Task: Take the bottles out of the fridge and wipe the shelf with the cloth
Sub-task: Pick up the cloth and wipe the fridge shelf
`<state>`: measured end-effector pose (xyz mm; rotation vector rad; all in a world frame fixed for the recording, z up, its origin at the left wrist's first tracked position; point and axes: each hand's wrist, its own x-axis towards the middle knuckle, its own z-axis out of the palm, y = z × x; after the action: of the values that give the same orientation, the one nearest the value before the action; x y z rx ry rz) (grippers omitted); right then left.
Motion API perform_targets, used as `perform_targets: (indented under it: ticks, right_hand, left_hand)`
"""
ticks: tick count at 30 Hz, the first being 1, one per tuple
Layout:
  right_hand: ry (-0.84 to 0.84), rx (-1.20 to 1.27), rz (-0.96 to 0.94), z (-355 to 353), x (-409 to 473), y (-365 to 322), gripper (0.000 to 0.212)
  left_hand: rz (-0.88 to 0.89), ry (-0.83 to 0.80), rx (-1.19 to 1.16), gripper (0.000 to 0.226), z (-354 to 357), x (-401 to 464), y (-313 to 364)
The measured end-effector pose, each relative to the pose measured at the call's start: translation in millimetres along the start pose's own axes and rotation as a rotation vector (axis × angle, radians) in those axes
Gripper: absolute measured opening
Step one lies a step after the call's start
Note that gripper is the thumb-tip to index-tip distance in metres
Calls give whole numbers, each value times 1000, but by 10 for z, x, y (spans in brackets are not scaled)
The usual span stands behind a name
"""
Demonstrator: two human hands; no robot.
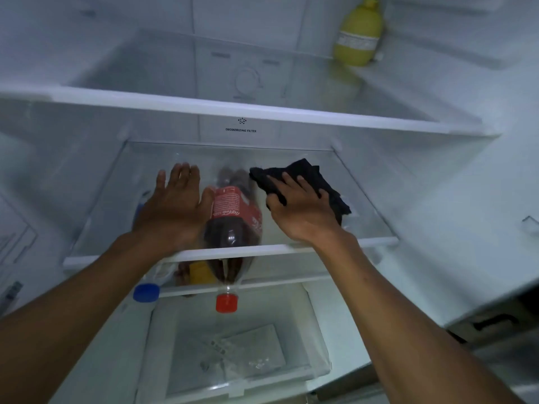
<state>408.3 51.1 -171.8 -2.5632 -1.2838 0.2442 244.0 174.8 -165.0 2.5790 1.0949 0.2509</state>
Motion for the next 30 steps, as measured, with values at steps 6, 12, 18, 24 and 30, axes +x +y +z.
perform_targets:
  ticks: [6,12,18,24,30]
  right_hand:
    - [-14,-31,152,-62,-113,178,54]
    - [-30,-13,160,-169,310,481,54]
    - [60,12,100,-218,793,603,51]
    - [5,23,25,-124,1185,337,60]
    - [-91,5,-152,31,1122,-283,54]
  left_hand:
    - [4,-12,-5,60,5,20,-25]
    - [13,19,-17,62,49,96,-64]
    - [26,23,44,63,108,163,-67]
    - [57,30,89,63,160,202,-102]
    - [116,55,147,77,217,295,-191]
